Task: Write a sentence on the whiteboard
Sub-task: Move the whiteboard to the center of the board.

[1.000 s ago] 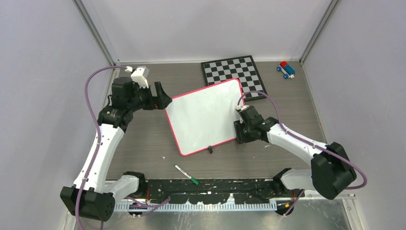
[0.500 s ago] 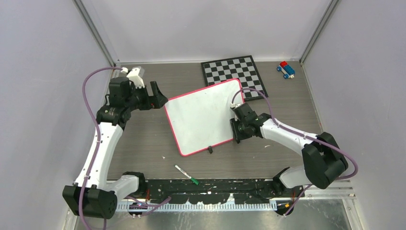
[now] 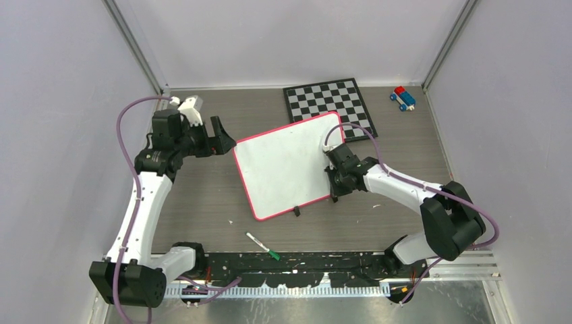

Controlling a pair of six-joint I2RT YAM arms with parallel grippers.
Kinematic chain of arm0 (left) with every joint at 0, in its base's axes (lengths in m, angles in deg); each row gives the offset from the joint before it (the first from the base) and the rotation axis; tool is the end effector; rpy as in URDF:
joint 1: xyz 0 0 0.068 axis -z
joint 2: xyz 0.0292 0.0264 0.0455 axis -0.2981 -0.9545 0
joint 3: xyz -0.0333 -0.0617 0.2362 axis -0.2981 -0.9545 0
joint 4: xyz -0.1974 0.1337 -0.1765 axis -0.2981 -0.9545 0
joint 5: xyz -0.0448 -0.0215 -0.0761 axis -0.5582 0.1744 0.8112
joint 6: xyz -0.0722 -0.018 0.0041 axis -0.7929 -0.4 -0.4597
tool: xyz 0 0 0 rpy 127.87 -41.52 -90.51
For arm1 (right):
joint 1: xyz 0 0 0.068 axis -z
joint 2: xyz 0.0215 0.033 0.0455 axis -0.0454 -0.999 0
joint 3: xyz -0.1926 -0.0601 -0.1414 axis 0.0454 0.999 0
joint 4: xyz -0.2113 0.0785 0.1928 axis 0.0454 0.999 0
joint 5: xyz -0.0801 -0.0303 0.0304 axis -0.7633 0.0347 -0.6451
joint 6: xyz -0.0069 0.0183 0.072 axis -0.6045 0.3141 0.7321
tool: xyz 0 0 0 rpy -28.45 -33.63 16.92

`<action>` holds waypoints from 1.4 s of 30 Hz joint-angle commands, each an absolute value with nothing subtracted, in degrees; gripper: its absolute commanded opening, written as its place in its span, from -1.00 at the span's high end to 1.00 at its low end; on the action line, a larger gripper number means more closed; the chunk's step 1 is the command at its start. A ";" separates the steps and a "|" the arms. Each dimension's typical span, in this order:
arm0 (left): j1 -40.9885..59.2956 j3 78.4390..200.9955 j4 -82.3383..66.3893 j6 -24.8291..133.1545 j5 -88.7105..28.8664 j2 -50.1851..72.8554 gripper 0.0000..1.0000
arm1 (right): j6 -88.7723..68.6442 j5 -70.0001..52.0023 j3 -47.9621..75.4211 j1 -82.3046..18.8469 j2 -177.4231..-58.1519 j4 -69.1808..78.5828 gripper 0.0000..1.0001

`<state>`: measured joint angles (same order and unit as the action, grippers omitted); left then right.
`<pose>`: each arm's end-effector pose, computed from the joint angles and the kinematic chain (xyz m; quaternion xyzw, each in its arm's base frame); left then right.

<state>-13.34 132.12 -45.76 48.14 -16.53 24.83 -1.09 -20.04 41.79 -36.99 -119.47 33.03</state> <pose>0.2963 -0.0439 0.3233 -0.0132 0.8678 -0.2499 0.4293 0.2619 0.1749 0.1118 -0.1508 0.9624 0.0687 0.2150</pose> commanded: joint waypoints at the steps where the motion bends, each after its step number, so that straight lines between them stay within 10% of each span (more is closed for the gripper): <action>1: -14.04 133.03 -46.36 48.65 -13.21 24.66 -0.81 | -0.19 -20.26 40.17 -37.35 -119.47 28.98 0.99; 26: -21.87 132.35 -39.37 51.63 1.95 17.69 -1.00 | -1.94 -17.49 31.84 -28.87 -128.51 18.90 0.99; 42: -18.79 124.71 -22.66 50.76 13.57 10.95 -0.59 | -6.68 -7.13 32.28 -24.91 -128.53 17.68 0.99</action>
<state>-21.42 126.03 -29.59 50.74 10.81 10.49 -7.03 -8.08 34.30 -25.78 -129.33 23.88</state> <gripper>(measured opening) 0.832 0.171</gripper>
